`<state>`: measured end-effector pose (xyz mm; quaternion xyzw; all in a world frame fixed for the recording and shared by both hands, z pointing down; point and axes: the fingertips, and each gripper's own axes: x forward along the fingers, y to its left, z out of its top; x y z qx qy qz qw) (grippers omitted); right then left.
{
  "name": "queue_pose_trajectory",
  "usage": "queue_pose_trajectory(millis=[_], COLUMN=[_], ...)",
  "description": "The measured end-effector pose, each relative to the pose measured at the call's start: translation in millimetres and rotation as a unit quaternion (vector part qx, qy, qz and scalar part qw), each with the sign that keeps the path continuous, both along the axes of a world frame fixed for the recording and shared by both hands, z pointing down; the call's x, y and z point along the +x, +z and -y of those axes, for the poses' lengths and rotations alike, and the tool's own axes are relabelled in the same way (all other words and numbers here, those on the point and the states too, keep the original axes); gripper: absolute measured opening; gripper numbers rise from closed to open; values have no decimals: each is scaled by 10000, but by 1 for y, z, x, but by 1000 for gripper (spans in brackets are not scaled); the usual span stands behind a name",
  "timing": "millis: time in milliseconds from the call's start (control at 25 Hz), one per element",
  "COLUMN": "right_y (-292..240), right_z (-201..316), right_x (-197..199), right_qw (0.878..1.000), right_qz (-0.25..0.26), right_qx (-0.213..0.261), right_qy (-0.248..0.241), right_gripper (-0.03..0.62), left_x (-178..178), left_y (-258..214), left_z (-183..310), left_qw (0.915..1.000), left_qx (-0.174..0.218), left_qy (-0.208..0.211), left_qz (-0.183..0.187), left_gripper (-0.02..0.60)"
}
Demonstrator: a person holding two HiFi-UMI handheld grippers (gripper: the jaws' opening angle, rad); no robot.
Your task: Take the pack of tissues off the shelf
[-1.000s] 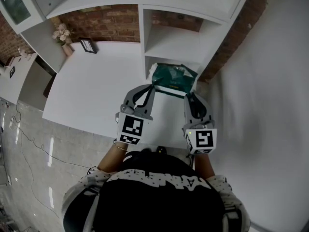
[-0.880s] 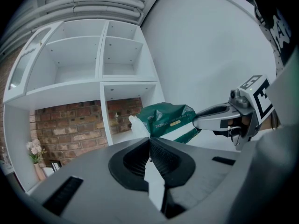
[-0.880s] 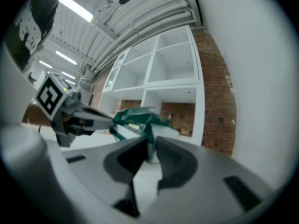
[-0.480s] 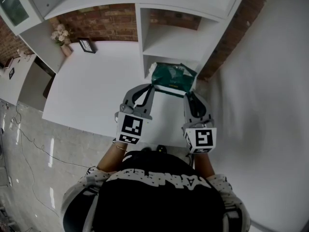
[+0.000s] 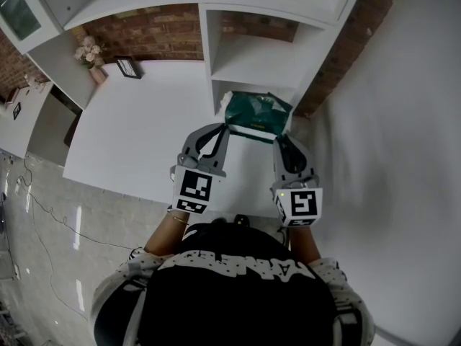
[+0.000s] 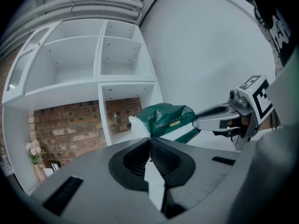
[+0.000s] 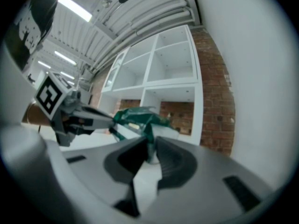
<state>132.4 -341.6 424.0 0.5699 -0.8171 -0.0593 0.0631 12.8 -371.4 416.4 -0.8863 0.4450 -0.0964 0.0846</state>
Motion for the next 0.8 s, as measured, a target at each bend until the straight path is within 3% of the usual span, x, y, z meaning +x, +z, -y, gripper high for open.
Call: queue_pose_trajectory(millis=[800], right_y=[1], right_z=[0], right_x=[0], right_qw=[10000], right_qz=[7], right_qx=[-8], right_qy=[27], right_gripper=[81], left_x=[0], left_y=[2], left_z=[-1], left_qw=[10000], left_qx=[-37], left_qy=[-25], left_qz=[16], left_gripper=[38])
